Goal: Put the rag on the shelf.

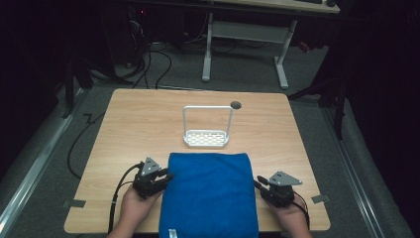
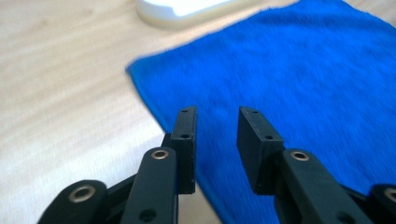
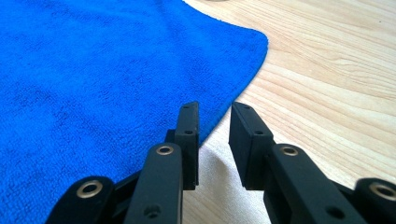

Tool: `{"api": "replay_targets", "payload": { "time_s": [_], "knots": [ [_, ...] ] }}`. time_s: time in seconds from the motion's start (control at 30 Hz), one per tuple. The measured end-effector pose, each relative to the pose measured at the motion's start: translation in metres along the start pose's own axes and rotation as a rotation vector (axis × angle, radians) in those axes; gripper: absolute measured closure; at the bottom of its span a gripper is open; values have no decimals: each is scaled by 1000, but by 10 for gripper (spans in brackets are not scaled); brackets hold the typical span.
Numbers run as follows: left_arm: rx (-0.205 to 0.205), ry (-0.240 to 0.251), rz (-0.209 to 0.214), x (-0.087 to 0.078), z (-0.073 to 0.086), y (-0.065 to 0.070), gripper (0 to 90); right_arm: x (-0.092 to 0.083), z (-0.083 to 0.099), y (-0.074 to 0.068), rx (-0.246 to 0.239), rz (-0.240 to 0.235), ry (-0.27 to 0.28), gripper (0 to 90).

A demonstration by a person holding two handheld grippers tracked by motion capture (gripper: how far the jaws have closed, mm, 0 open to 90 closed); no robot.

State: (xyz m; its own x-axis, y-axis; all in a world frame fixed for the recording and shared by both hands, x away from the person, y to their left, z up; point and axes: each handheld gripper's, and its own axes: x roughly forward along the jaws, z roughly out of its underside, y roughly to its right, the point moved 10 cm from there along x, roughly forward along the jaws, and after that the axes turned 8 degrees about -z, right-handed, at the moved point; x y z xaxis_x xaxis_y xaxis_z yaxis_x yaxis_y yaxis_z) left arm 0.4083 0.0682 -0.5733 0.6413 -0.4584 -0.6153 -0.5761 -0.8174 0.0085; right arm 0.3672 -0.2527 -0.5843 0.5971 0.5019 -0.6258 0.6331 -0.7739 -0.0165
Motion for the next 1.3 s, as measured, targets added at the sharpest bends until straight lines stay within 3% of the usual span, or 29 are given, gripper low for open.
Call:
{"api": "replay_targets", "payload": {
  "time_s": [0.2,0.3,0.4,0.57,0.77,0.83,0.97,1.1,1.23,1.3],
  "knots": [
    [0,57,8,12,-24,-2,661,-3,0,2,9,-3,10,752],
    [19,59,-19,21,-33,-7,661,-3,0,2,12,-5,13,755],
    [-6,57,-24,30,-37,-15,678,-2,0,3,16,-3,13,768],
    [-9,62,-73,42,-34,-30,665,-2,0,4,27,15,13,772],
    [14,14,-101,58,-22,-35,662,-2,-1,5,38,21,14,757],
    [-11,30,-94,57,-25,-38,672,-2,1,6,41,28,5,753],
    [-59,7,-78,60,-23,-42,672,1,2,6,48,32,-4,748],
    [-68,-20,-74,64,-22,-43,664,1,2,4,55,27,2,701],
    [-91,-36,-84,66,-21,-45,669,2,-3,5,97,18,25,674],
    [-75,-44,-87,67,-21,-44,668,4,-8,7,116,15,34,666]
  ]
}}
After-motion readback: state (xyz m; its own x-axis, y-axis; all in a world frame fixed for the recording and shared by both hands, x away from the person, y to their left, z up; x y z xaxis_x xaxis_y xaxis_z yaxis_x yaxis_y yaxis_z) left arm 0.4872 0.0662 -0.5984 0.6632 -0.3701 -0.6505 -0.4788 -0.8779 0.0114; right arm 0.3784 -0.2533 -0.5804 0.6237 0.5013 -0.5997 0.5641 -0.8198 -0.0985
